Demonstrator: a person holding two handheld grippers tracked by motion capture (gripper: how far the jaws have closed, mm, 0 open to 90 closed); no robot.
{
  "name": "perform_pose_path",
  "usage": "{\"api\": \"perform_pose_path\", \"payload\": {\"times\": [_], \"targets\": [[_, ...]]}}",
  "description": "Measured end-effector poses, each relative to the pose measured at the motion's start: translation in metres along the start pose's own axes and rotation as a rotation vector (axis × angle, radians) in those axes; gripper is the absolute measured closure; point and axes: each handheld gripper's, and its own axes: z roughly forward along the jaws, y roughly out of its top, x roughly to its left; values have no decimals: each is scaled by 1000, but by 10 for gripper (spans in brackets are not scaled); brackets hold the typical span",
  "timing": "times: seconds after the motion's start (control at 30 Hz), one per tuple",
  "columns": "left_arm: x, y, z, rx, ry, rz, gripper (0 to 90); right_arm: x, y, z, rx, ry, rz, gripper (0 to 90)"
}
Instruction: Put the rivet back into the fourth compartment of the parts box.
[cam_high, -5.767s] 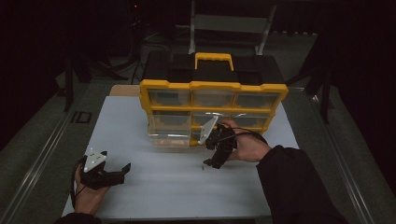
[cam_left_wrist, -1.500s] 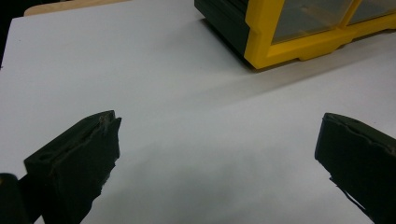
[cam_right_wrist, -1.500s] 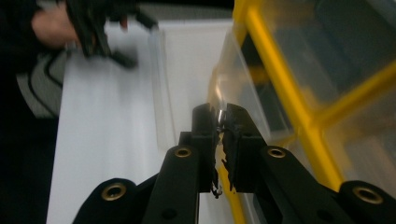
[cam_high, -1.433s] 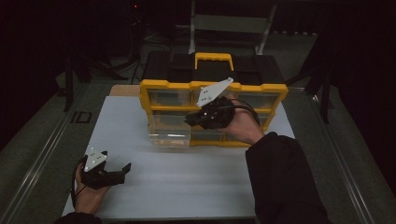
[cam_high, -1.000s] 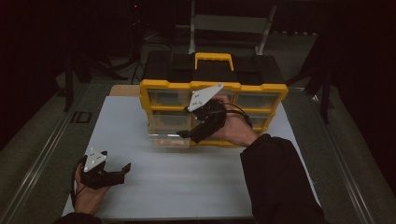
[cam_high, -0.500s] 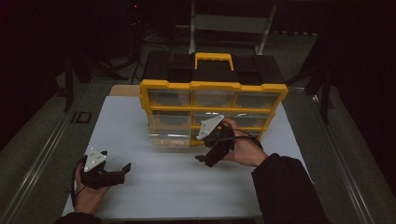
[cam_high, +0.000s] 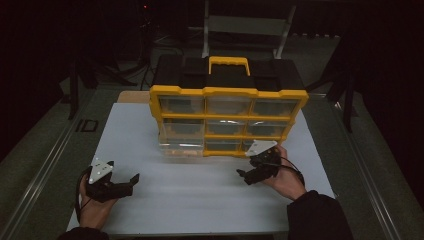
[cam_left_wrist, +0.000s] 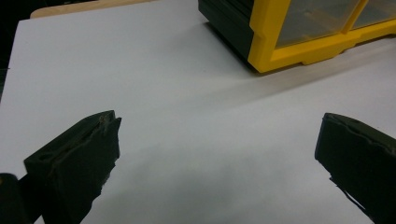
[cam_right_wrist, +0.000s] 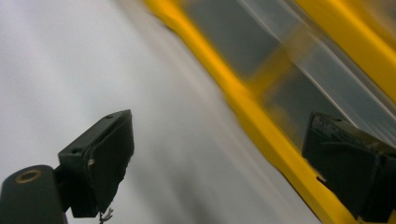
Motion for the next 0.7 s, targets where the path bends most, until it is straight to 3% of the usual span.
{"api": "perform_pose_path", "payload": {"times": [0.07,0.13,0.37,0.57,0.7], "targets": [[1,0,0,0,3,-1,4,-5,-12,-6,-20,-74,45,94],[1,0,0,-2,5,-3,5,-12,-23,-13,-50,-55,88,94],[1,0,-2,-9,15,-4,4,-24,-46,-31,-92,-116,154,94],[5,0,-7,-24,27,-19,4,-25,-69,-38,-143,-122,228,94],[7,1,-11,-47,40,-25,4,-24,-88,-43,-210,-137,304,95]]}}
